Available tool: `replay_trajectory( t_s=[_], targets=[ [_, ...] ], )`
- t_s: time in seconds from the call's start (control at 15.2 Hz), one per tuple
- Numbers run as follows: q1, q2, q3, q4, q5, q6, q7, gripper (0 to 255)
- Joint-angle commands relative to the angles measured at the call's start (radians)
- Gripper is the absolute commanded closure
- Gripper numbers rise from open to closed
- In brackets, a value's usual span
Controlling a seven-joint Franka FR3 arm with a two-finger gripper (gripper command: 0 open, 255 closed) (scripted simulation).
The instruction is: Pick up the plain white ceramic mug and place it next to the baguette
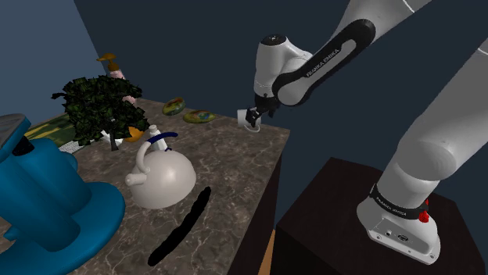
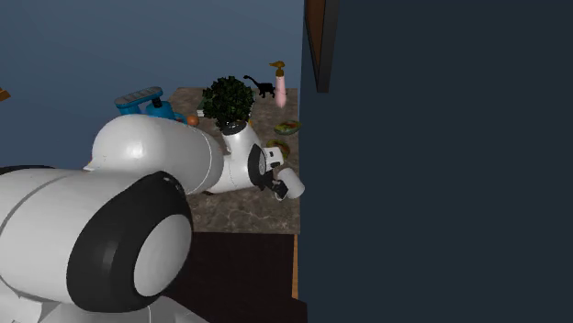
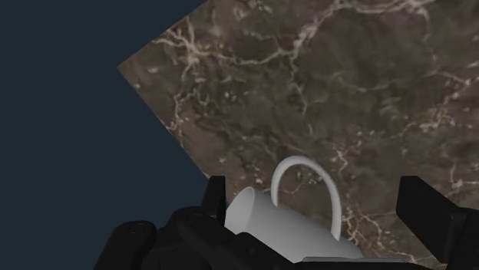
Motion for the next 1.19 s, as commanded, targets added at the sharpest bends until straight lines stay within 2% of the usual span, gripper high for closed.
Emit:
replay_trajectory(
  t_s=[0.0,0.07,0.53,1.06,1.12],
  targets=[
    [-0.025,0.079,0.017,0.028,-0.097,0.064,0.088,0],
    [-0.030,0.109,0.020,0.043,-0.135,0.079,0.124,0],
    [-0.044,0.213,0.001,0.066,-0.250,0.150,0.207,0],
    [-0.044,0.222,-0.002,0.069,-0.259,0.155,0.214,0],
    [-0.044,0.222,-0.002,0.069,-0.259,0.155,0.214,255]
  ],
)
